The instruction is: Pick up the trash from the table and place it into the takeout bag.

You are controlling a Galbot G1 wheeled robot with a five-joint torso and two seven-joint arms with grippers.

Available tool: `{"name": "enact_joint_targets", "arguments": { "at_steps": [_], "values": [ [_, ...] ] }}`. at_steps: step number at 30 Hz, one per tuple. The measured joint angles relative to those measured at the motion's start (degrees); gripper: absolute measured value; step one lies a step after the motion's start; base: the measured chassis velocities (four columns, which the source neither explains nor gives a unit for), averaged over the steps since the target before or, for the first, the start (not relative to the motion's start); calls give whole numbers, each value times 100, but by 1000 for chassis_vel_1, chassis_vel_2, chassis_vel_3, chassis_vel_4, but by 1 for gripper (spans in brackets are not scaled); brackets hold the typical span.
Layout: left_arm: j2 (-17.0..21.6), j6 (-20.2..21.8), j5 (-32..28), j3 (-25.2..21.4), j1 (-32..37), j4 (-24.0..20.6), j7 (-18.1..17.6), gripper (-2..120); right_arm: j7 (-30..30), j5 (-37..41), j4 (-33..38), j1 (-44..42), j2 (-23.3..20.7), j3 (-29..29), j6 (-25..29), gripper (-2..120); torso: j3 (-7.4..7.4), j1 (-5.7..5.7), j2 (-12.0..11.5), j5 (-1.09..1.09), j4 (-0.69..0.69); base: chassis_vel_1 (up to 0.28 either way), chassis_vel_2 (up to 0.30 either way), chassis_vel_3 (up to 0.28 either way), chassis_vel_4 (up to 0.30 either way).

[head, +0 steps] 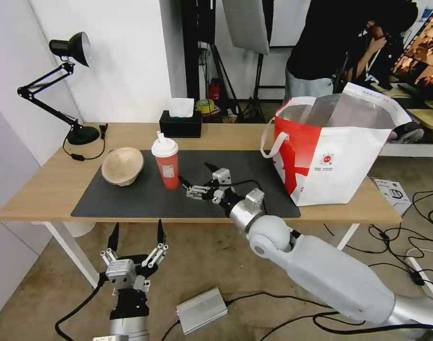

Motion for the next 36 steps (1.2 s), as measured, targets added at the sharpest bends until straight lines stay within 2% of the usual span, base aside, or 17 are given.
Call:
{"name": "enact_joint_targets", "arguments": {
  "at_steps": [23,36],
  "values": [
    [-2,-39,-5,-13,26,14,-21,100,-135,-30,-1169,455,850,-199,-30,100,0,0,0,0,0,0,0,0,0],
    [-1,-45,-27,29,0,20,-21,100,-194,-75,-1566,600,1072,-219,-18,100,0,0,0,0,0,0,0,0,0]
  ]
}}
